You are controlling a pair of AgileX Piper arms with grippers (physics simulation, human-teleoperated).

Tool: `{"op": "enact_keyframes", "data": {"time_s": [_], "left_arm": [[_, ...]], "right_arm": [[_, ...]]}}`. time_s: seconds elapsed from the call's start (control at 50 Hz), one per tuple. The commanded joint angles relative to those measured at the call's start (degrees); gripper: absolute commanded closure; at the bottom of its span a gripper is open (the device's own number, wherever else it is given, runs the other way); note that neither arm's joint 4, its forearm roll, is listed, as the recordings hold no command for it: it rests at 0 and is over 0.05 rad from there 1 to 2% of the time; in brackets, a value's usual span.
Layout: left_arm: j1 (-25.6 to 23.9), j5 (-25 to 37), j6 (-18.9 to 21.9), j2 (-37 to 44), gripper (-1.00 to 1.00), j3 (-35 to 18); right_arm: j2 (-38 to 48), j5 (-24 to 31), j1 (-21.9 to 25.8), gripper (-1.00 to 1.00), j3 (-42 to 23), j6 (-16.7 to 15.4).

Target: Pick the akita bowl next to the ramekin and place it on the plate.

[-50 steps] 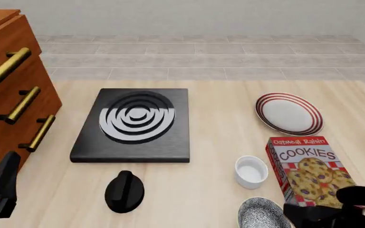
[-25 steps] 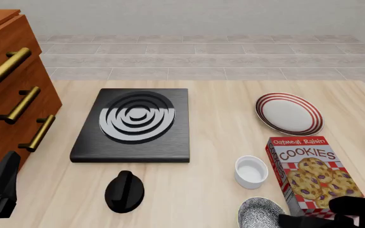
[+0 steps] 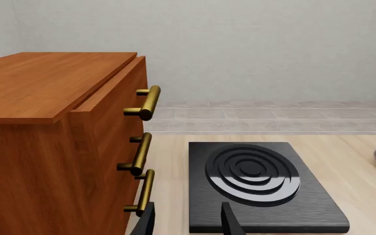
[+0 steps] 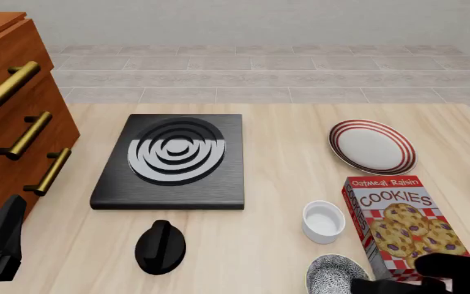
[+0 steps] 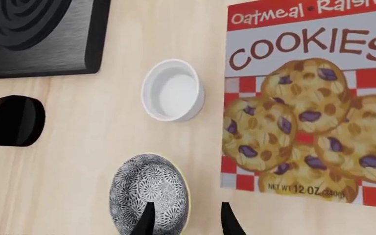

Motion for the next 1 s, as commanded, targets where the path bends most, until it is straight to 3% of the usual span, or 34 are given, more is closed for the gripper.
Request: {"op": "enact_keyframes", "data": {"time_s": [0.02, 0.34, 0.76, 0.78, 1.0], "left_arm": [[0.0, 0.0, 0.0, 0.0, -1.00, 0.0], [0.0, 0.0, 0.0, 0.0, -1.00, 0.0], [0.0, 0.0, 0.0, 0.0, -1.00, 0.0], [0.0, 0.0, 0.0, 0.0, -1.00, 0.0], [0.0, 0.0, 0.0, 0.0, -1.00, 0.0]], "right_arm": [[3.9, -3.8, 1.6, -1.00, 0.0, 1.0], [11.0, -10.3, 3.1, -1.00, 0.1, 1.4], [14.7, -13.0, 3.8, -1.00, 0.1, 1.7], [14.4, -12.8, 3.7, 1.00, 0.1, 1.6], [13.0, -11.7, 3.7, 1.00, 0.1, 1.1]]}}
